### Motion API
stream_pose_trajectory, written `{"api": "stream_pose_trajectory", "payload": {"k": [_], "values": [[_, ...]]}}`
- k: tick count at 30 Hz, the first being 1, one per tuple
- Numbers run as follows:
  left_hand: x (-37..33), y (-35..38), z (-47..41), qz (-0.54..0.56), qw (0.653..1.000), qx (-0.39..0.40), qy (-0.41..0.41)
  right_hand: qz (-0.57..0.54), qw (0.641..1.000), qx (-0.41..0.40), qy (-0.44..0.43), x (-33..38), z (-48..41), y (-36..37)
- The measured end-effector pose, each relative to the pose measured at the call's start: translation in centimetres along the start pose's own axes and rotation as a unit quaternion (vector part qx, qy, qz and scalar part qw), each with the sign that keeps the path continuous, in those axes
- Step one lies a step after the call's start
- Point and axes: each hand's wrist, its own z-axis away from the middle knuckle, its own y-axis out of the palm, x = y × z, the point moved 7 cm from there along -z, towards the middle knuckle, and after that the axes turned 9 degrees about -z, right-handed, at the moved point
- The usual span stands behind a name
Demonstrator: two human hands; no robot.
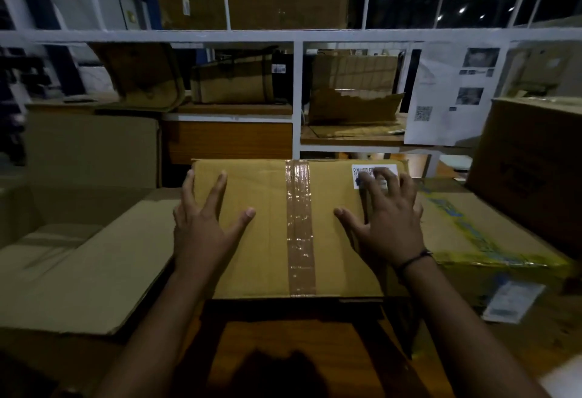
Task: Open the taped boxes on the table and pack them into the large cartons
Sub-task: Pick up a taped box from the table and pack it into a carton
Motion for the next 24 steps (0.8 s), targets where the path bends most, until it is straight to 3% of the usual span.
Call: {"api": "stream_pose_trajectory", "payload": {"k": [3,10,16,20,24], "values": [[1.2,0.9,1.6,-0.001,0.998,0.048,-0.028,0.024,0.996,0.086,0.029,-1.4,1.6,1.4],[2.1,0.8,2.4,0.0,0.992,0.108,-0.064,0.032,0.993,0.11,0.032,-1.3,3.2,1.5],[2.9,1.1,0.3,0.002,0.987,0.145,-0.064,0.078,0.976,0.205,0.006,-1.0,5.6,2.5],[3.1,1.6,-1.1,-0.003,0.985,0.158,-0.073,0.109,0.97,0.218,-0.02,-0.8,6.7,2.5],[3.2,1.8,-1.2,-0.002,0.982,0.166,-0.087,0.091,0.982,0.163,-0.032,-1.2,6.7,2.6]]}}
